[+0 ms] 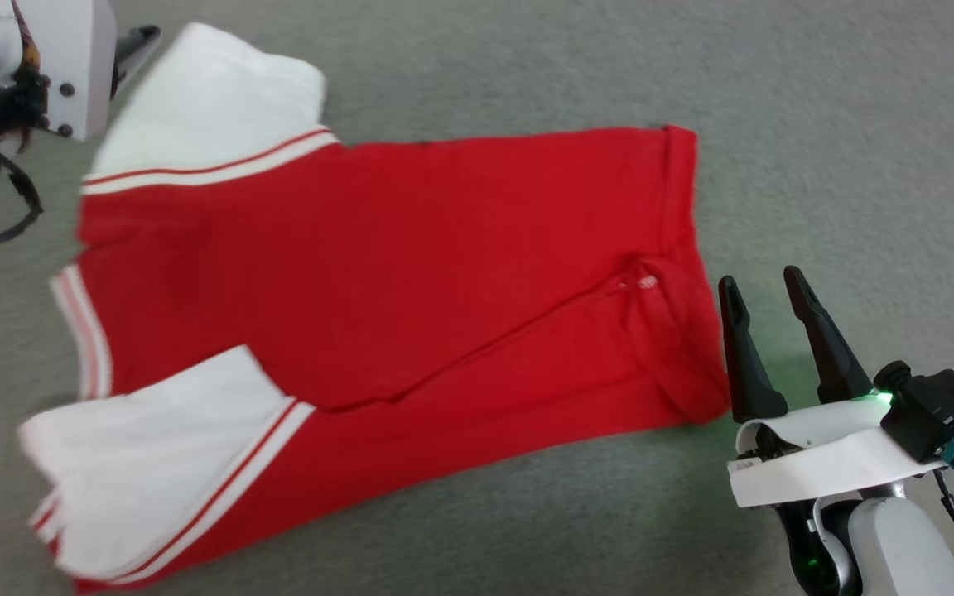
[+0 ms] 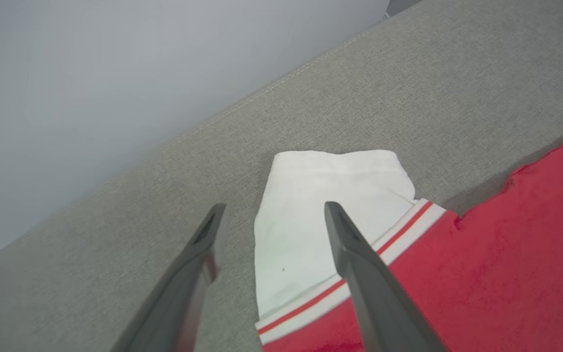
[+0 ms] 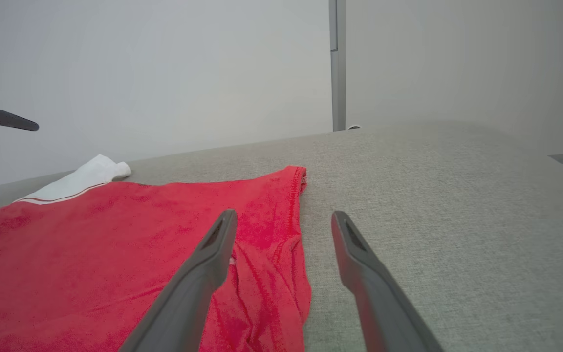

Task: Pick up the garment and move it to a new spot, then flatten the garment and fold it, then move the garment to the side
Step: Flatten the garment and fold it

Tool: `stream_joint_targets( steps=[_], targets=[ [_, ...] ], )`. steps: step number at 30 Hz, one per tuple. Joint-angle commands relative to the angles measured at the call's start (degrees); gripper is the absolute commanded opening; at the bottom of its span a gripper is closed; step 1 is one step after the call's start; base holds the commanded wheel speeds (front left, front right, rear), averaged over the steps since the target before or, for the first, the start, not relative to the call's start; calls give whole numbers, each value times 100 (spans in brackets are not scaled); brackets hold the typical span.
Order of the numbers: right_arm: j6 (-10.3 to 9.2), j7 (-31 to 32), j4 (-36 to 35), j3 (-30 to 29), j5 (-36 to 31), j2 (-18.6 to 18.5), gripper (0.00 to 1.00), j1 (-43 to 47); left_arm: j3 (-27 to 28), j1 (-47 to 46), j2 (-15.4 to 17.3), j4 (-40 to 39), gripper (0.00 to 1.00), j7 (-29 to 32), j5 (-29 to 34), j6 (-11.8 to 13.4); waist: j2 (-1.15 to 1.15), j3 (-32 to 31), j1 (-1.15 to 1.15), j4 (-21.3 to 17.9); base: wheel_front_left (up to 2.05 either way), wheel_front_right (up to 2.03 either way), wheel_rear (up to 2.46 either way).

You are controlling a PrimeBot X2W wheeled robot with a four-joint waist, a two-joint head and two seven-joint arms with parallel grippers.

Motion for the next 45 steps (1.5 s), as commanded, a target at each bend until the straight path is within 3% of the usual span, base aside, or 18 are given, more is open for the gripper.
stream_joint_targets(
  steps=[1,12,23,34,35,38,45],
  targets=[
    [-7,-25,-12,7,57,40,100,-114,-21,-83,-26,36,100,30,29,-42,0,488,0,-540,0,0,0],
    [-7,-27,-64,-9,183,116,100,-83,-271,-296,109,360,100,245,232,-217,0,614,0,-858,0,0,0],
    [-7,-27,-96,17,281,119,100,-92,-587,-326,197,800,100,694,418,-240,0,644,0,-850,0,0,0],
    [-7,-27,-22,133,343,118,100,-158,-543,-206,60,1270,100,1164,134,40,0,638,0,-946,0,0,0],
    [-7,-27,-17,144,349,118,100,-161,-527,-162,32,1302,65,1214,71,50,0,637,0,-957,0,0,0],
    [-7,-28,9,171,353,118,100,-170,-520,-107,-37,1327,0,1188,29,31,0,621,0,-988,0,0,0],
    [-7,-28,99,205,266,118,100,-222,-499,-325,-193,1300,0,898,116,-39,0,452,0,-960,0,0,0]
  ],
)
